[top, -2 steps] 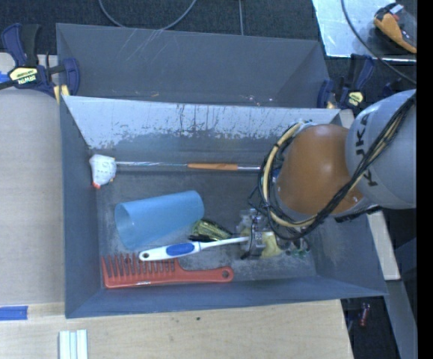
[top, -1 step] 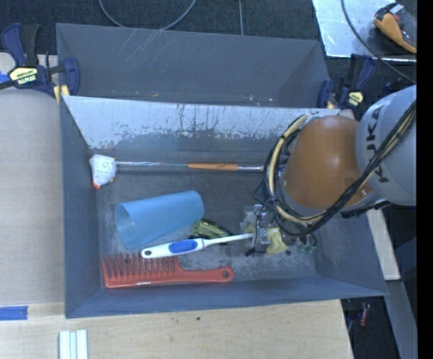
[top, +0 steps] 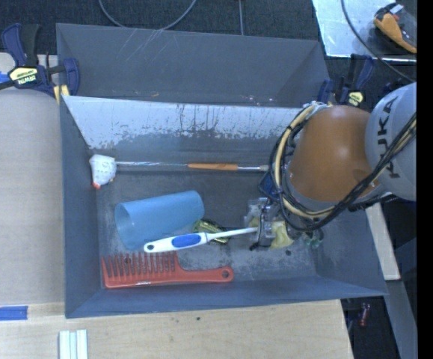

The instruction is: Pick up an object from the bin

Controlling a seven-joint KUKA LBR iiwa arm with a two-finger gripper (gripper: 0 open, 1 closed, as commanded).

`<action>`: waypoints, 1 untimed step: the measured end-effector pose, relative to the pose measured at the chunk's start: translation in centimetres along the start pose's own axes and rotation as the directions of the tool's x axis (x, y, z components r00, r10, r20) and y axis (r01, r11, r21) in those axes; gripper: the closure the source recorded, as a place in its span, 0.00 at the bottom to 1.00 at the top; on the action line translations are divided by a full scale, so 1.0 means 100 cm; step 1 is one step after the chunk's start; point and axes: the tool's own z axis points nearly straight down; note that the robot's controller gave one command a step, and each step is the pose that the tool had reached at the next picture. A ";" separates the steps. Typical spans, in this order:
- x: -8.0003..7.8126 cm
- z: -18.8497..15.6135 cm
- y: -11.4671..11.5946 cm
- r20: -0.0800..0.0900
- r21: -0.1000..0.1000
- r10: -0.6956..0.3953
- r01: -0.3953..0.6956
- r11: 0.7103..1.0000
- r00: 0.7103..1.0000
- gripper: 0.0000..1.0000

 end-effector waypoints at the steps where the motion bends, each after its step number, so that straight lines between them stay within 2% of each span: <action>1: -0.001 -0.016 0.000 0.001 0.000 0.001 -0.001 1.000 1.000 1.00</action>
Offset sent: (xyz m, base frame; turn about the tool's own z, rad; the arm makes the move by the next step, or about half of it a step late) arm 0.0003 -0.0001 0.0474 0.0004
